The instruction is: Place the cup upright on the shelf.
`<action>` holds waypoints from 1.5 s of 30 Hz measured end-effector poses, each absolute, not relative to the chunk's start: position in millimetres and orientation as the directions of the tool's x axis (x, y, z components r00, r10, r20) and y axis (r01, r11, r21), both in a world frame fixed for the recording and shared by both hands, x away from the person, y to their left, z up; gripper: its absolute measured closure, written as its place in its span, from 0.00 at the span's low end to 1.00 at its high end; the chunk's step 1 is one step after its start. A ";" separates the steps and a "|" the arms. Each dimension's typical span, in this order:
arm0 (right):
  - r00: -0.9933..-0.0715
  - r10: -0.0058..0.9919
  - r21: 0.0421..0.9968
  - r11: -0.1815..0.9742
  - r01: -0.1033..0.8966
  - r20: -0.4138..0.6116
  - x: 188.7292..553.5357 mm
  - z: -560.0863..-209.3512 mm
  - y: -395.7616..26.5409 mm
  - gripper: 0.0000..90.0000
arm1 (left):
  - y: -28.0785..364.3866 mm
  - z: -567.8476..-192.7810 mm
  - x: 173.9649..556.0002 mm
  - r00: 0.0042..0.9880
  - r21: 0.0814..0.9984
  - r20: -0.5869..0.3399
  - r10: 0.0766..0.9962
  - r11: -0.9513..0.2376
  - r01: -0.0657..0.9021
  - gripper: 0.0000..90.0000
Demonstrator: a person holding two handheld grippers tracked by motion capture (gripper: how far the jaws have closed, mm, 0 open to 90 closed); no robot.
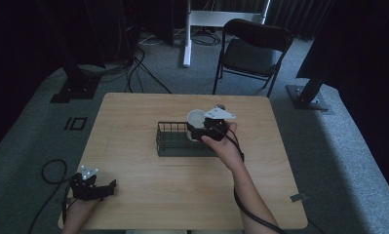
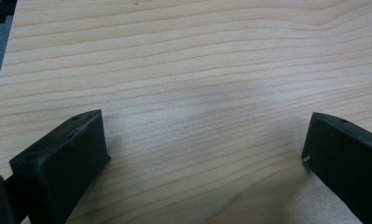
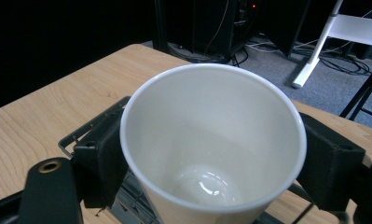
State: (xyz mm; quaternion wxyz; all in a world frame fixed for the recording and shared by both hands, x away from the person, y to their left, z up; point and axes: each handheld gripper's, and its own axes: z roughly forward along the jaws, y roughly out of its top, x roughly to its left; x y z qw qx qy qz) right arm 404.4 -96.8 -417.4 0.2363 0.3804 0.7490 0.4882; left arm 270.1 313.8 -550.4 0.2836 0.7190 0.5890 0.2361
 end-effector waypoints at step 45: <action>-0.626 0.779 0.878 0.285 0.384 0.021 419.0 -454.4 -59.0 0.22 | 313.7 -550.4 270.1 0.195 0.686 0.005 0.981 -0.145 0.713 0.00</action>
